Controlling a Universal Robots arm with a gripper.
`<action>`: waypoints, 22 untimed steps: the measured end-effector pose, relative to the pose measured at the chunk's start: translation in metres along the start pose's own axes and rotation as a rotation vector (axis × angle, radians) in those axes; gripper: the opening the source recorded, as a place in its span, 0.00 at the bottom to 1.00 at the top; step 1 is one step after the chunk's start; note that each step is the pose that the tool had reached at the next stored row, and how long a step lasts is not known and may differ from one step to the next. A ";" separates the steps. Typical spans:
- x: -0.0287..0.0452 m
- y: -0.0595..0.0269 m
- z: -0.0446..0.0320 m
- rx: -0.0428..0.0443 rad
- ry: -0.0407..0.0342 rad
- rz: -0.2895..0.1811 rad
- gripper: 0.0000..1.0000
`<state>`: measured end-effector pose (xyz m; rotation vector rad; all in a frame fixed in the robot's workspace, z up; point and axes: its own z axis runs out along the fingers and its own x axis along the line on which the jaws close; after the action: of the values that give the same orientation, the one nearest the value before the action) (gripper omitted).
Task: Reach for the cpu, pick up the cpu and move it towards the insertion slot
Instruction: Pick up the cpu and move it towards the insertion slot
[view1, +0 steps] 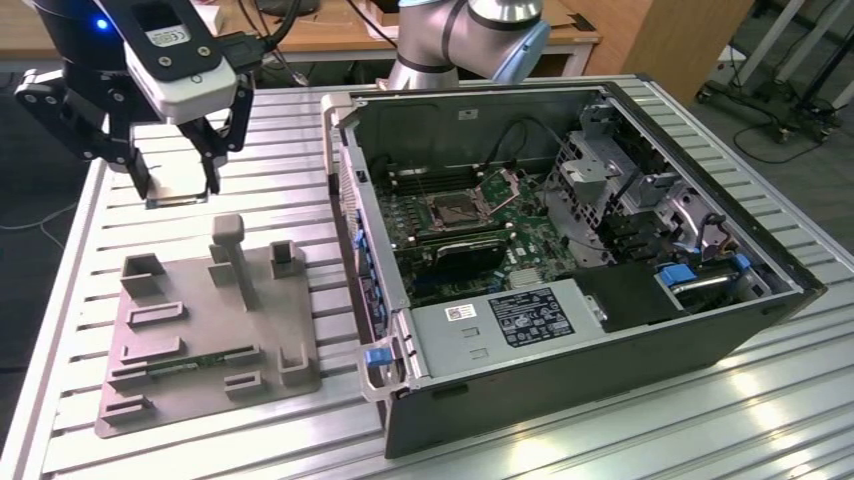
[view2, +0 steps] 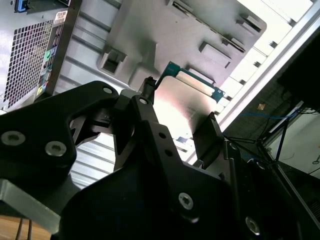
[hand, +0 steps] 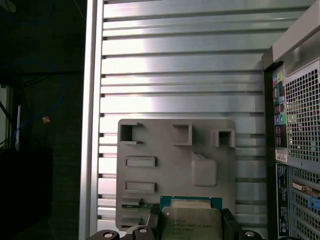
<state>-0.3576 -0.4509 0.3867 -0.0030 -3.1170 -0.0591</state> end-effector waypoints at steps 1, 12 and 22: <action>-0.0002 0.0000 0.0000 0.0000 0.0000 0.000 0.55; -0.0025 0.0000 -0.0001 0.0000 0.0000 0.000 0.55; -0.0053 0.0000 -0.0001 0.0000 -0.0001 0.000 0.55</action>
<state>-0.3523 -0.4509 0.3866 -0.0030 -3.1171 -0.0591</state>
